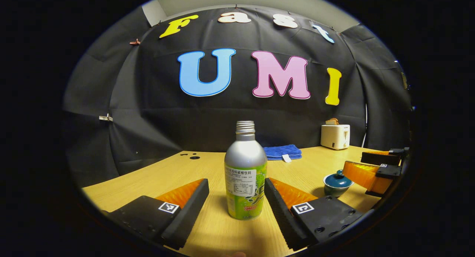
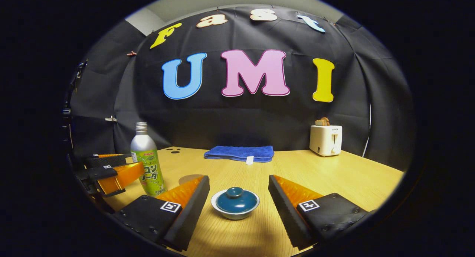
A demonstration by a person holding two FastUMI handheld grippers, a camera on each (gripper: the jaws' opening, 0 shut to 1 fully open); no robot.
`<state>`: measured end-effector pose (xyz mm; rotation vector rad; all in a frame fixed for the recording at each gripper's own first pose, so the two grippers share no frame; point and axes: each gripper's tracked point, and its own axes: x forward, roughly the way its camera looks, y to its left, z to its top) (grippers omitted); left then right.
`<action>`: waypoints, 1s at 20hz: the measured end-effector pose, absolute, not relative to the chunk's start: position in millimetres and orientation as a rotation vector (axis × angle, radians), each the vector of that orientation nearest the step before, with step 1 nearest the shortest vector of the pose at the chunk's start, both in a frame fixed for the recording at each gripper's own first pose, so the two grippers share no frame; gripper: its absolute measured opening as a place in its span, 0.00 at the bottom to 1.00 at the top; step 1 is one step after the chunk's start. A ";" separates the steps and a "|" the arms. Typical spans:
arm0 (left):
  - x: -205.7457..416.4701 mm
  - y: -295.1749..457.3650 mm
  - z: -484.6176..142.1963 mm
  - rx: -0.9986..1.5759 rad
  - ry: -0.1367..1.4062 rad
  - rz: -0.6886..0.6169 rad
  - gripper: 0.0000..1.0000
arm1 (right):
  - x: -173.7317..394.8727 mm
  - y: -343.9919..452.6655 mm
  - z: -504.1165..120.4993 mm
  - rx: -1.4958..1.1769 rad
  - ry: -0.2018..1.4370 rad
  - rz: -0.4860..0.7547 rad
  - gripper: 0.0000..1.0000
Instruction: Open the teacup lid with one hand, grasp the water bottle and pour water into the teacup with the other hand; after pouring, place the water bottle on the coaster and then close the teacup lid.
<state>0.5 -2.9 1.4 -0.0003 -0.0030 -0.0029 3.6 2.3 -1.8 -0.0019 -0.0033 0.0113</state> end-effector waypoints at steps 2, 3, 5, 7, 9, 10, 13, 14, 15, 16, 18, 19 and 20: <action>1.2 -4.2 2.0 0.000 -0.004 -0.009 0.95 | 4.5 2.5 -1.8 -0.002 -0.003 0.015 0.99; 0.8 -5.5 3.0 0.000 -0.004 -0.015 0.95 | 4.9 3.6 -2.1 -0.002 -0.002 0.020 0.99; 0.6 -5.0 2.3 0.000 -0.004 -0.019 0.95 | 5.7 4.2 -2.5 -0.002 -0.002 0.026 0.99; 1.3 -7.0 3.2 0.001 -0.004 -0.027 0.95 | 6.6 4.2 -2.9 -0.002 -0.002 0.025 0.99; 1.0 -7.2 2.6 0.001 -0.004 -0.031 0.95 | 10.7 1.6 -2.3 -0.003 -0.001 0.017 0.99; 1.2 -7.2 2.5 0.001 -0.003 -0.032 0.95 | 12.1 1.4 -3.2 -0.003 0.002 0.017 0.99; -0.5 -5.8 3.9 0.001 -0.003 -0.032 0.95 | 18.1 1.5 -3.7 -0.004 0.004 0.018 0.99; -0.8 -6.1 3.1 0.001 -0.002 -0.033 0.95 | 21.3 0.4 -3.5 -0.006 0.008 0.014 0.99; 0.0 -6.3 4.1 0.000 -0.001 -0.033 0.95 | 24.9 -0.5 -6.6 -0.007 0.019 0.011 0.99; 0.1 -6.2 3.4 0.000 -0.001 -0.033 0.95 | 28.9 -0.7 -10.4 -0.009 0.041 0.010 0.99; 0.4 -6.4 3.4 0.000 0.000 -0.034 0.95 | 37.4 0.6 -20.1 -0.016 0.103 0.018 0.99; 0.0 -6.5 3.9 0.000 -0.001 -0.035 0.95 | 39.5 3.7 -23.5 -0.023 0.129 0.027 0.98; -0.2 -7.0 4.0 0.001 -0.001 -0.038 0.95 | 41.6 4.7 -26.4 -0.030 0.146 0.032 0.97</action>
